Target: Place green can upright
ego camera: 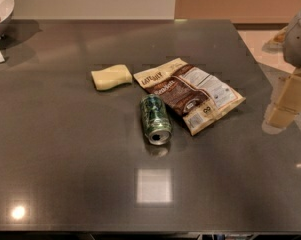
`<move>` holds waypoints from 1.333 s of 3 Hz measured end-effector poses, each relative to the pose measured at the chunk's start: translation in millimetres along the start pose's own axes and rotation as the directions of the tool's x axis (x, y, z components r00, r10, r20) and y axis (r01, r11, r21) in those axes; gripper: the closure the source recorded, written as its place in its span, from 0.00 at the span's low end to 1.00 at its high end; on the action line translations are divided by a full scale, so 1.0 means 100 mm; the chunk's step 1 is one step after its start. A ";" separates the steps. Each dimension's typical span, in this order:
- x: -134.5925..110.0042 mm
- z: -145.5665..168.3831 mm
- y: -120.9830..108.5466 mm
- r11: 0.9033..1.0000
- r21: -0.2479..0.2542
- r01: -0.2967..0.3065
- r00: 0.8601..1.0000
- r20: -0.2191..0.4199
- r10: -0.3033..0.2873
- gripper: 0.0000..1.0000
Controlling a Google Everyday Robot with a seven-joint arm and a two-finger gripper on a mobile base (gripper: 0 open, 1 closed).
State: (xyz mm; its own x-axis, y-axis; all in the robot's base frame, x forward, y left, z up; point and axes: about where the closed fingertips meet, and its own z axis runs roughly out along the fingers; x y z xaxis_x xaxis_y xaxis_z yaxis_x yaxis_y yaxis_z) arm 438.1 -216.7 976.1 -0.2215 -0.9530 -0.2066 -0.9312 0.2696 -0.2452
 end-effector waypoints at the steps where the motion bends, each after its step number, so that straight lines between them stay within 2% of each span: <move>1: 0.00 0.00 0.00 1.000 0.000 0.000 1.000 0.000 0.000 0.00; 2: -0.11 0.03 -0.08 0.998 0.004 0.057 0.998 0.000 -0.057 0.00; 3: -0.34 0.14 -0.25 0.989 0.012 0.149 0.988 0.041 -0.150 0.00; 4: -0.60 0.30 -0.42 0.962 0.022 0.271 0.956 0.112 -0.272 0.00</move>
Offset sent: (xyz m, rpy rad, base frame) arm 0.0227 0.0178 -0.0033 -0.0422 -0.0029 0.1230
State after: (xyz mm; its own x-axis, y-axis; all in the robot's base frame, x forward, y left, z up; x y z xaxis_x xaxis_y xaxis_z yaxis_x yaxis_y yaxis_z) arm 499.1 -166.5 970.2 0.0738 -0.9688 -0.2364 -0.9498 0.0040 -0.3130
